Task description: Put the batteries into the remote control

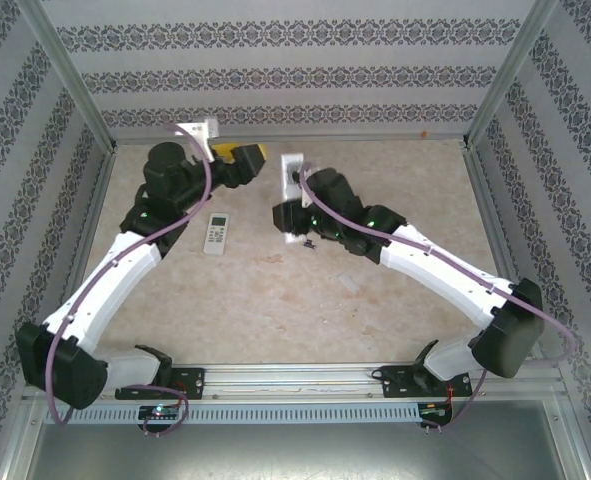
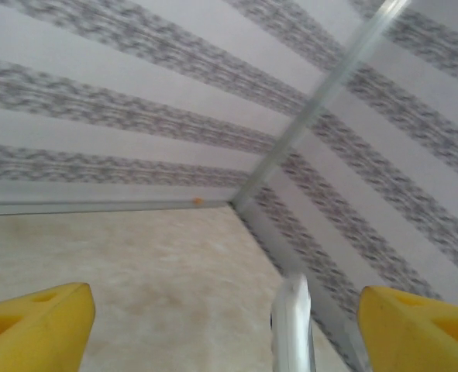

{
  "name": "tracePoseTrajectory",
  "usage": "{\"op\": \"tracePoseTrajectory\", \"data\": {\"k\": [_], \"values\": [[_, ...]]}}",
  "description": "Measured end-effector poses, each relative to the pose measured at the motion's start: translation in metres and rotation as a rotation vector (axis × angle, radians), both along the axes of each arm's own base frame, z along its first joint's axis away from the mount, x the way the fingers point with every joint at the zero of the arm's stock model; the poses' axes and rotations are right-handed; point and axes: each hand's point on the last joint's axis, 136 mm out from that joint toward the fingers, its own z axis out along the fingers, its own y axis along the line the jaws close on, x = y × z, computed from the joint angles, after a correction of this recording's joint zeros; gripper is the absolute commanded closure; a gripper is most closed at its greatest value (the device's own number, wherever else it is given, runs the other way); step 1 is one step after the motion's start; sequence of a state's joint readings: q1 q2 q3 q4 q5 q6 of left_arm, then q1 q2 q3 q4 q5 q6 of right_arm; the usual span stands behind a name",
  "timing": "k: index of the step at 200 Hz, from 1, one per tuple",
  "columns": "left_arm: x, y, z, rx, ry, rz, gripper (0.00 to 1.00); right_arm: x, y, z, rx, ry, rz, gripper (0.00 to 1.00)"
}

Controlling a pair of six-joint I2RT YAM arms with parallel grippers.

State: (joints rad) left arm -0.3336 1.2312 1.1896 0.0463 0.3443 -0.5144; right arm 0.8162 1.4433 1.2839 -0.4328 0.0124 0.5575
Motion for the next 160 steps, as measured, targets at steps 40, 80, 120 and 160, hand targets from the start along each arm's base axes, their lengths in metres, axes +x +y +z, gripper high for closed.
{"op": "tracePoseTrajectory", "data": {"k": [40,80,120,160], "values": [[-0.015,0.026,-0.005,0.074,0.013,0.081,0.1,-0.055,0.01,-0.125,-0.253,0.364,-0.064,0.73],[-0.02,0.027,-0.05,0.118,0.128,0.076,0.09,-0.089,0.013,-0.207,-0.444,0.56,-0.112,0.68],[-0.024,0.027,-0.066,0.14,0.178,0.063,0.09,-0.101,0.003,-0.225,-0.447,0.646,-0.21,0.46],[-0.024,0.025,-0.08,0.124,0.21,0.056,0.09,-0.102,0.0,-0.228,-0.445,0.655,-0.226,0.46]]}}
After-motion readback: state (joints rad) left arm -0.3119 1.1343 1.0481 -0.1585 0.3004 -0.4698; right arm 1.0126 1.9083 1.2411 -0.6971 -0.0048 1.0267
